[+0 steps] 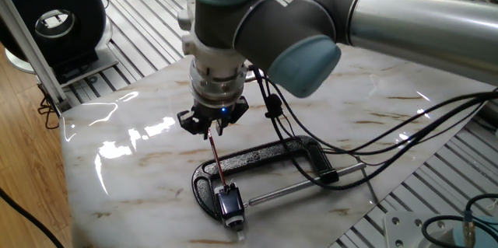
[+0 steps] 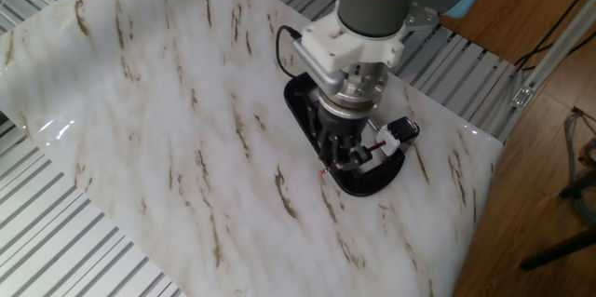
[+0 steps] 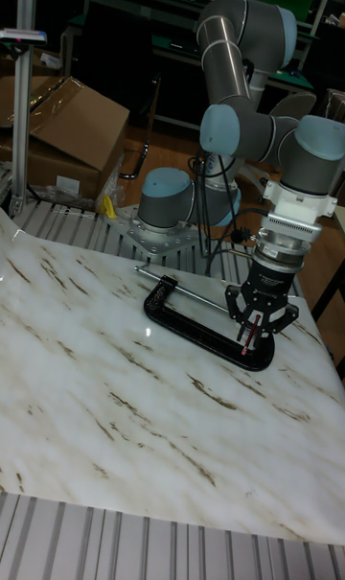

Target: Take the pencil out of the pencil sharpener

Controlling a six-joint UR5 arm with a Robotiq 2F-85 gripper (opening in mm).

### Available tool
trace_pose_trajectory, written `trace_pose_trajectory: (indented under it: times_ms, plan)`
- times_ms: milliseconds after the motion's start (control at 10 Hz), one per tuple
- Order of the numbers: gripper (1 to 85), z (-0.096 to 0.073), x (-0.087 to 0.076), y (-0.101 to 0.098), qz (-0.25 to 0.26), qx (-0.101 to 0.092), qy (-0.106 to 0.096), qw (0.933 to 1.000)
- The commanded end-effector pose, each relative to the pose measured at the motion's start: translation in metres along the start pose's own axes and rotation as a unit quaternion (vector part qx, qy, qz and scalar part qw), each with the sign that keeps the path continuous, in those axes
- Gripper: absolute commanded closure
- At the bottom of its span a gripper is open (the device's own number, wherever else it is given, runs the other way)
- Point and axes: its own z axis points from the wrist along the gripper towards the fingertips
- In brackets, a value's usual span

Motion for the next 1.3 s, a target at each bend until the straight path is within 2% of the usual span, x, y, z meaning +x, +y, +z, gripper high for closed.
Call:
trace_pose_trajectory:
  times_ms: [0,700,1200]
  plan:
    - [53.7,0.002,0.008,0.000,0.011,0.007,0.003,0.9999]
    - [56.0,0.007,0.026,0.007,0.050,0.009,0.016,0.9986]
    - [56.0,0.012,0.034,0.005,0.045,0.005,0.016,0.9988]
